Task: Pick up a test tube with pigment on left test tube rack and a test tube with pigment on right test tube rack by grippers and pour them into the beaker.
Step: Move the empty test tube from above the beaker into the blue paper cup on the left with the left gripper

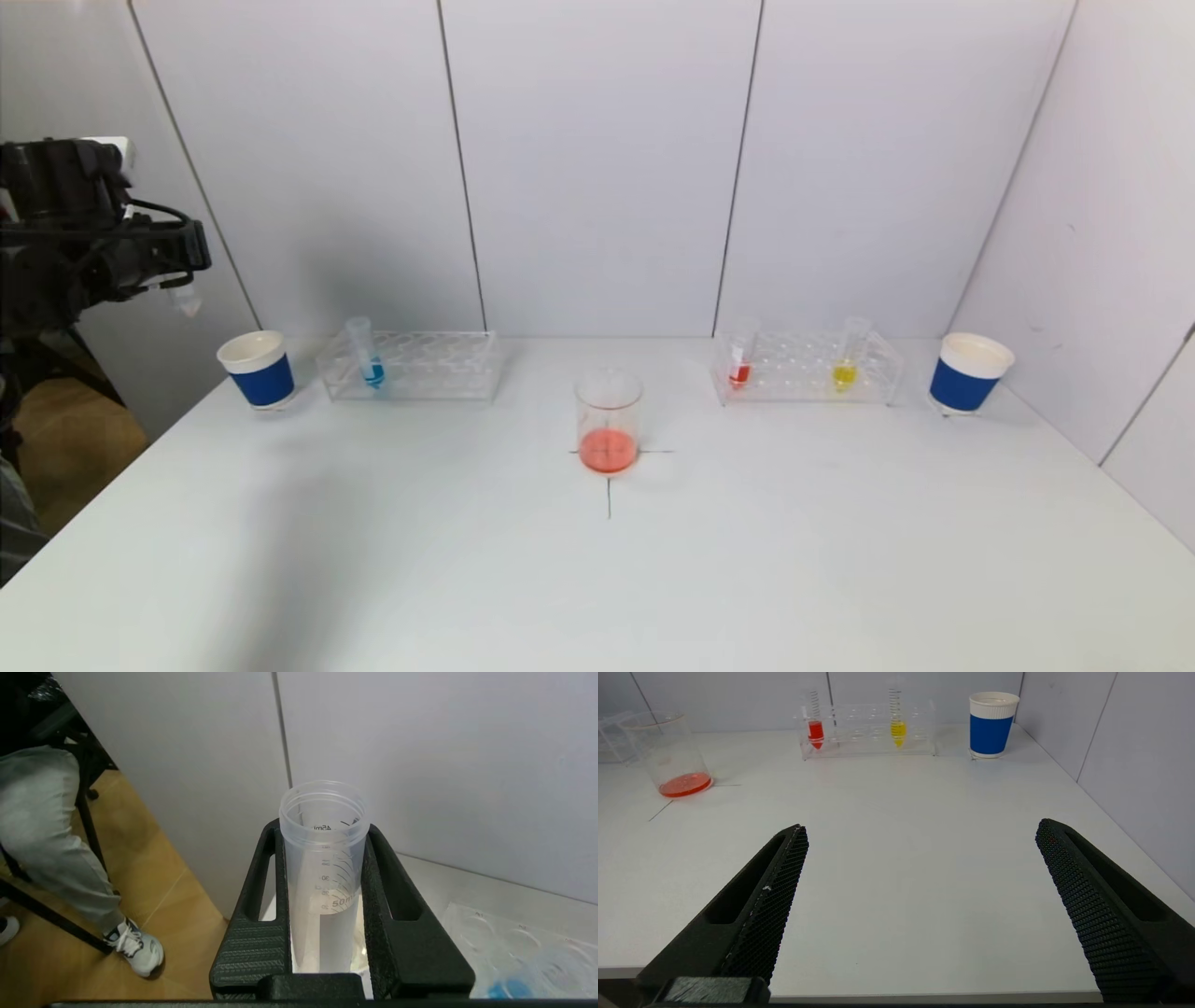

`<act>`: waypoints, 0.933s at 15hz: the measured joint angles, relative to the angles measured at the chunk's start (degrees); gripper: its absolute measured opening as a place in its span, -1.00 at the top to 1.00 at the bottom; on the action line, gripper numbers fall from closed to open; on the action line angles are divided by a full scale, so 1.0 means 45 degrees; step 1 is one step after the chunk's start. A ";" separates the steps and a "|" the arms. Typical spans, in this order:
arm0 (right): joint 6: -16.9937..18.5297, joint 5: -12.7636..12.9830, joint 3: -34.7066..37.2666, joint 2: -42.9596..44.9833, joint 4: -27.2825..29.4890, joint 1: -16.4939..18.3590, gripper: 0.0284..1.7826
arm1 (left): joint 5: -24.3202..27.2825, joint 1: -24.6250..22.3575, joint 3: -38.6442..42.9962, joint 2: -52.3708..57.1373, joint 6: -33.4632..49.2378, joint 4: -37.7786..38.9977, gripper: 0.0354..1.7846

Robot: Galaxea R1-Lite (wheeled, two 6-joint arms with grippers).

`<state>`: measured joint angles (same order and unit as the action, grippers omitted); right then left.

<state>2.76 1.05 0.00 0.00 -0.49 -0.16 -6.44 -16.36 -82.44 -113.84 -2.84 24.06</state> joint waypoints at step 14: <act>0.0005 0.0000 0.0000 0.0000 -0.0005 0.0000 -0.99 | 0.1124 0.0049 0.1528 -0.3002 -0.0095 0.4863 0.53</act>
<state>2.78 1.05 0.00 0.00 -0.51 -0.16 -1.38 -16.14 -75.57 -127.34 -3.27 45.95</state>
